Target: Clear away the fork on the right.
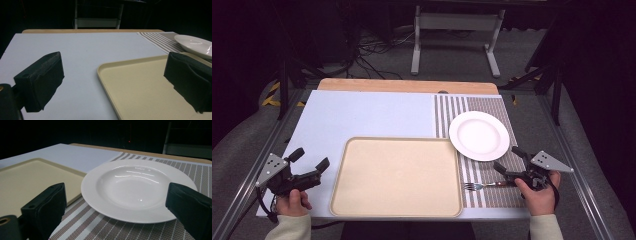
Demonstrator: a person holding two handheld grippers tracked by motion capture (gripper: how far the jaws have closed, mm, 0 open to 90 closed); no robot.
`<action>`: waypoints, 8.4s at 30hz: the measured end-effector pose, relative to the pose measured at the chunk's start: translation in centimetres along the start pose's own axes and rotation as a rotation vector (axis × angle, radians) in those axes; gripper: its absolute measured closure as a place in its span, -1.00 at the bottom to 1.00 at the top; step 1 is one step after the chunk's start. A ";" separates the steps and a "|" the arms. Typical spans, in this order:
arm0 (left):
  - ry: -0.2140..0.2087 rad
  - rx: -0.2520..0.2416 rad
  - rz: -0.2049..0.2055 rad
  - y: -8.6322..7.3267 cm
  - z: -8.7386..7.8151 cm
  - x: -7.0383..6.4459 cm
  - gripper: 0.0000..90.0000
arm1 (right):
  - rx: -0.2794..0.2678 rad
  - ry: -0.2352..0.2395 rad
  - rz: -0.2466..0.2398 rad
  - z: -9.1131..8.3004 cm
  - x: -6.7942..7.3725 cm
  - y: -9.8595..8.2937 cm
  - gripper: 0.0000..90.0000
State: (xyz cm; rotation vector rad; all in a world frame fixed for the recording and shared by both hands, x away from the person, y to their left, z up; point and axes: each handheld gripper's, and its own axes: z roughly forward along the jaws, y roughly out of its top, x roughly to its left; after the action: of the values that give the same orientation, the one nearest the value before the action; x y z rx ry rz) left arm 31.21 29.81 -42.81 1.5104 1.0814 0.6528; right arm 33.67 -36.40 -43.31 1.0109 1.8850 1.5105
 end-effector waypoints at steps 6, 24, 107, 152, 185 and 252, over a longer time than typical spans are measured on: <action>-0.003 -0.003 0.013 0.2 0.0 -0.2 -0.93 | -0.019 0.003 0.000 -0.5 0.1 0.1 -0.92; -0.013 0.018 0.011 0.2 0.1 -0.1 -0.93 | -0.011 0.008 -0.002 -0.5 0.1 -0.1 -0.92; 0.001 0.026 0.010 0.2 0.2 0.2 -0.93 | 0.738 0.345 -0.500 5.3 2.4 7.0 -0.85; -0.008 0.030 0.004 0.1 0.2 0.2 -0.93 | 1.141 0.587 -0.719 6.9 3.0 3.6 0.63; -0.010 0.027 0.006 0.1 0.2 0.2 -0.93 | 1.124 0.583 -0.807 7.0 3.7 5.9 0.74; -0.014 0.033 0.005 0.2 0.2 0.3 -0.93 | 0.885 0.181 0.149 7.4 6.9 11.2 0.75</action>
State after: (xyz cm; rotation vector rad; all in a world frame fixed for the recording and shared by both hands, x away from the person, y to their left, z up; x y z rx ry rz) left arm 31.56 29.94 -42.73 1.5443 1.0827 0.6304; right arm 37.97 -25.39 -33.90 1.4287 2.7438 0.8119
